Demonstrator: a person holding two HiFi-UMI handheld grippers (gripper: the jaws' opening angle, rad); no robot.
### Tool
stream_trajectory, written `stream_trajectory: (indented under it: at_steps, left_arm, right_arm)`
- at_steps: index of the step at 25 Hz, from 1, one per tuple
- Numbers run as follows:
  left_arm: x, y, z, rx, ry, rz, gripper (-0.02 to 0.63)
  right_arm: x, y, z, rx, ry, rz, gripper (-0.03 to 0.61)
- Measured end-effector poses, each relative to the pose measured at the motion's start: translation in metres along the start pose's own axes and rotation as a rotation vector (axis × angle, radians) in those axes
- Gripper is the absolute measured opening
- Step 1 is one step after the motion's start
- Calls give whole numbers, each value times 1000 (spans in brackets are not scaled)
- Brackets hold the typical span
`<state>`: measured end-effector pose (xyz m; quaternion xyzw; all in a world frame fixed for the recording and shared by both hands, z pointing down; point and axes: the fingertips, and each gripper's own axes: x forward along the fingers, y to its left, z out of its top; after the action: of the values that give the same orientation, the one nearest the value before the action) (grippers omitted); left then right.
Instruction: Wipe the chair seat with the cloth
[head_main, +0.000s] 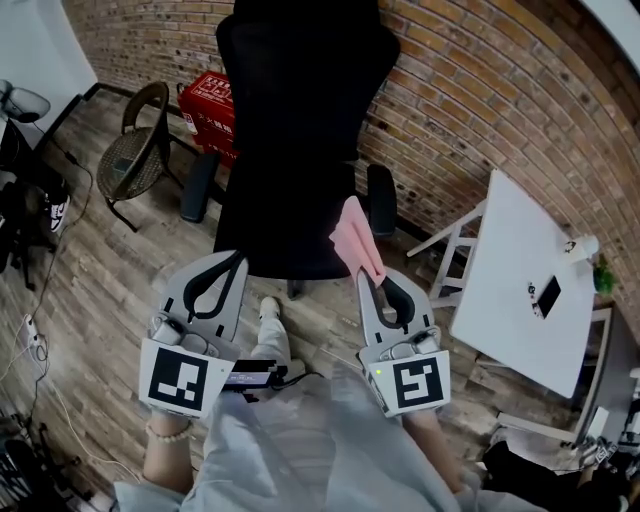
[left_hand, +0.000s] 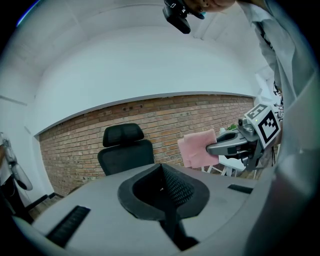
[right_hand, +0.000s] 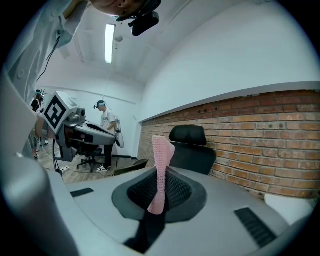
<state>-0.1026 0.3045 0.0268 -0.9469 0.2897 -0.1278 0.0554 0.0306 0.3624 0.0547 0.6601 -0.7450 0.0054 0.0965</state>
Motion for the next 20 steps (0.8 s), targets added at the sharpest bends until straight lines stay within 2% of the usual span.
stream_trajectory:
  at_steps: [4,7,20]
  left_arm:
    - [28,34,-3,-4,5,-15,18]
    - [51,60,-2,1,4,-32,18]
    - [136,159,-6,14,0,-92,18]
  right_arm:
    - [43,-8,8,-1,1,-9,55]
    - [75,-15,9,-14,40,-12,55]
    - [199,-40,28,2,31,-57,55]
